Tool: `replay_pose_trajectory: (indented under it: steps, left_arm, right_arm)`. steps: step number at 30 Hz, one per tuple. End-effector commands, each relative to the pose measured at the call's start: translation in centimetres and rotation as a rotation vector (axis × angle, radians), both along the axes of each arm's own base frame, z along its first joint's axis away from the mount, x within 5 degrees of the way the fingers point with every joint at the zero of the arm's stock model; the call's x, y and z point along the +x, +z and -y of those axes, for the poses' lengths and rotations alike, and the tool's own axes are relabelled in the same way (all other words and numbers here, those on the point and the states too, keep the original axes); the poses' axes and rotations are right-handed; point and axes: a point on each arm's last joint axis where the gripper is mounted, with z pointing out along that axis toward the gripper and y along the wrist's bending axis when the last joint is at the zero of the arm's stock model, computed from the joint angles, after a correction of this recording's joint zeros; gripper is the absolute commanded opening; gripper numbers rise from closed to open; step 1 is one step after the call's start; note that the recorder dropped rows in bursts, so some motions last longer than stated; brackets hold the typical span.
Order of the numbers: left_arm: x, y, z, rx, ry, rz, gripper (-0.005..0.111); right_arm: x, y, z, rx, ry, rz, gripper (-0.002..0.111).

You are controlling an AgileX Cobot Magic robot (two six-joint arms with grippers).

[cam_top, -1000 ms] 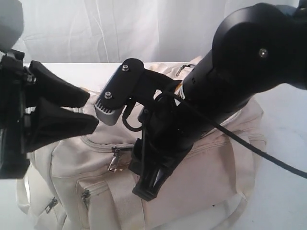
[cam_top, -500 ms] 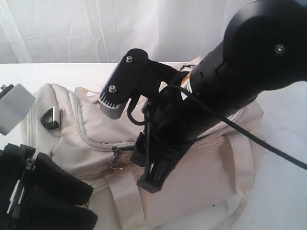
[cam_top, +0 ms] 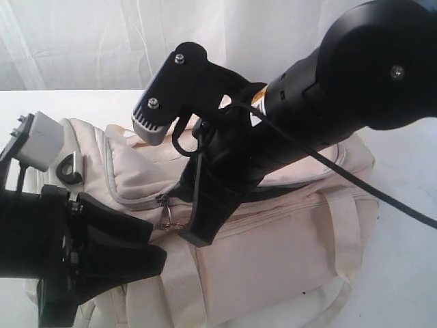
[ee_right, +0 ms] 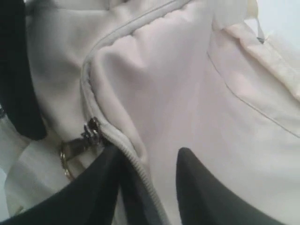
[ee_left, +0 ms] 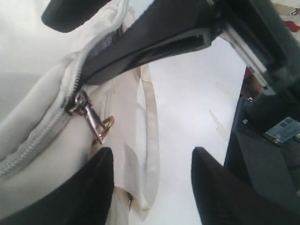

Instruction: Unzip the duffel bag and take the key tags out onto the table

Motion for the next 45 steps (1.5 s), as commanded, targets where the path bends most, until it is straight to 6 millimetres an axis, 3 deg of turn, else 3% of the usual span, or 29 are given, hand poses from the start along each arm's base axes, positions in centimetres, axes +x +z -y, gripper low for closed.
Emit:
replay_pose_trajectory:
  steps: [1,6,10,20,25,33,36,41,45]
  left_arm:
    - [1.2,-0.1,0.8,-0.095,0.022,0.045,0.055]
    - [2.8,-1.0,1.3,-0.113,0.079,0.05,0.055]
    - [3.0,-1.4,1.5,-0.105,0.074,0.029,0.055]
    - [3.2,-1.5,1.5,-0.097,0.08,0.032,0.053]
    - [3.6,-2.3,1.7,-0.08,0.087,-0.013,0.047]
    - [4.0,-3.3,2.0,-0.065,0.09,-0.071,0.045]
    - [4.0,-3.3,2.0,-0.065,0.09,-0.071,0.035]
    - [4.2,-2.9,2.1,-0.073,0.089,-0.058,0.002]
    - [4.7,-0.9,2.6,-0.131,0.06,-0.003,0.0]
  right_arm:
    - [0.3,0.7,-0.2,0.052,-0.006,0.054,0.022]
    - [0.7,0.9,-0.2,0.057,-0.024,0.092,0.013]
    - [0.9,1.0,0.8,0.009,-0.121,0.09,0.013]
    - [-0.7,3.6,3.5,0.031,-0.165,0.073,0.013]
    - [-1.2,3.5,4.1,-0.018,-0.172,0.029,0.013]
    - [-1.3,3.3,4.2,-0.036,-0.179,0.014,0.013]
    - [-1.4,3.3,4.3,-0.046,-0.179,0.009,0.013]
    - [-1.6,3.0,4.5,-0.07,-0.182,-0.032,0.015]
    - [-2.0,2.8,4.6,-0.105,-0.145,-0.051,0.023]
